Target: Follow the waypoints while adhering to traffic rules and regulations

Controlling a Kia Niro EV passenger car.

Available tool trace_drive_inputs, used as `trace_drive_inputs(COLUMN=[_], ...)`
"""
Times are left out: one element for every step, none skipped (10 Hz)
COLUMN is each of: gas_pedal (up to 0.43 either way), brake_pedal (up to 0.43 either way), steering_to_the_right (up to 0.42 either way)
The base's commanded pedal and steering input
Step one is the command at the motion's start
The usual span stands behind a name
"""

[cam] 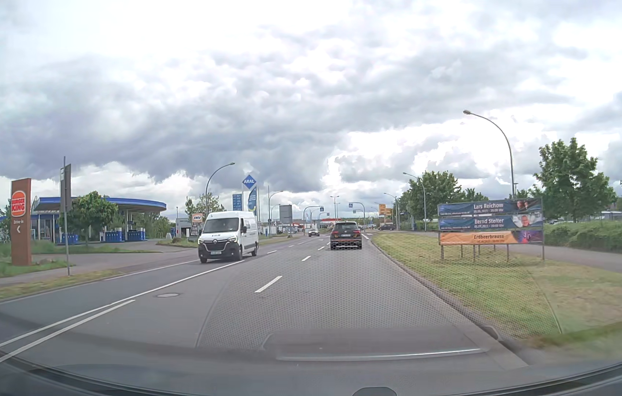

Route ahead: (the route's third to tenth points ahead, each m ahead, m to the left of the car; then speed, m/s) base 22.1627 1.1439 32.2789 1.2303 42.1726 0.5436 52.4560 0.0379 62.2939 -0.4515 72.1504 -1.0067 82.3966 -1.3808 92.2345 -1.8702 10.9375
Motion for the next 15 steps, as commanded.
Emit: trace_drive_inputs(gas_pedal=[0.087,0.087,0.087,0.087,0.079,0.079,0.079,0.079,0.079,0.079,0.079,0.079,0.079,0.079,0.067], brake_pedal=[0.0,0.0,0.0,0.0,0.0,0.0,0.0,0.0,0.0,0.0,0.0,0.0,0.0,0.0,0.0], steering_to_the_right=[0.007,0.007,0.006,0.005,0.005,0.005,0.005,0.005,0.005,0.004,0.003,0.001,0.0,0.0,0.0])
